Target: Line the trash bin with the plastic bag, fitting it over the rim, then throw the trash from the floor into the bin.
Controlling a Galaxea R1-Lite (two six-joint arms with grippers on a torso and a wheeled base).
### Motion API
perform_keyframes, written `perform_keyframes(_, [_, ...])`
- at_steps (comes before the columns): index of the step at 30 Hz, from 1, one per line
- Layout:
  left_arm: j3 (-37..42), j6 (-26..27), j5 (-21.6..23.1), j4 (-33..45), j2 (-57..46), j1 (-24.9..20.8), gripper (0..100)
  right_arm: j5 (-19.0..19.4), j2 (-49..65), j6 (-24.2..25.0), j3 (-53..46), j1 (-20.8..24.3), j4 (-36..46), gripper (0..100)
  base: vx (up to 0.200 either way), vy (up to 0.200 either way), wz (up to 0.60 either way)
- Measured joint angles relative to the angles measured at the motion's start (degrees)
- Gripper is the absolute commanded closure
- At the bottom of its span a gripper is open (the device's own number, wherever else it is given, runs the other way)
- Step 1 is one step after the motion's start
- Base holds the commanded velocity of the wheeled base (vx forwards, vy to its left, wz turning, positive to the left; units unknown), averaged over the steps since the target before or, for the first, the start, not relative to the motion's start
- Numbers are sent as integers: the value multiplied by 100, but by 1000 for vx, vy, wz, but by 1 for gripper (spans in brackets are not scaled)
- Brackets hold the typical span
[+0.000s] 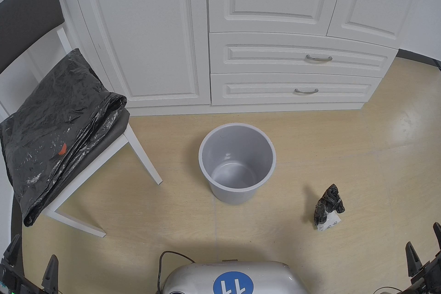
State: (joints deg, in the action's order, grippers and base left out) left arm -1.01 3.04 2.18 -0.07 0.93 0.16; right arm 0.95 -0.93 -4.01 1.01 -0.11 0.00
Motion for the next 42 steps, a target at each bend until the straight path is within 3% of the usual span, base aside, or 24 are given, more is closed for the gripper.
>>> perform_keyframes(19, [0, -52, -11, -11, 0, -2, 0, 61, 0, 11, 0, 4, -16, 0, 0, 0, 0])
perform_keyframes(25, [0, -471, -243, 12, 0, 0, 0, 13, 0, 545, 22, 11, -169, 0, 0, 0, 0])
perform_keyframes(28, [0, -502, -273, 12, 0, 0, 0, -13, 0, 1025, 273, 13, -262, 0, 0, 0, 0])
perform_keyframes(31, [0, -429, -276, 7, 0, 0, 0, -46, 0, 1169, 660, 13, -273, 0, 0, 0, 0])
perform_keyframes(38, [0, -173, -169, -33, 0, 0, 0, -16, 0, 677, 874, 16, -130, 0, 0, 0, 0])
perform_keyframes(42, [-20, -313, -84, -315, 0, 0, 0, 55, 0, 467, 833, 13, 133, 0, 0, 0, 0])
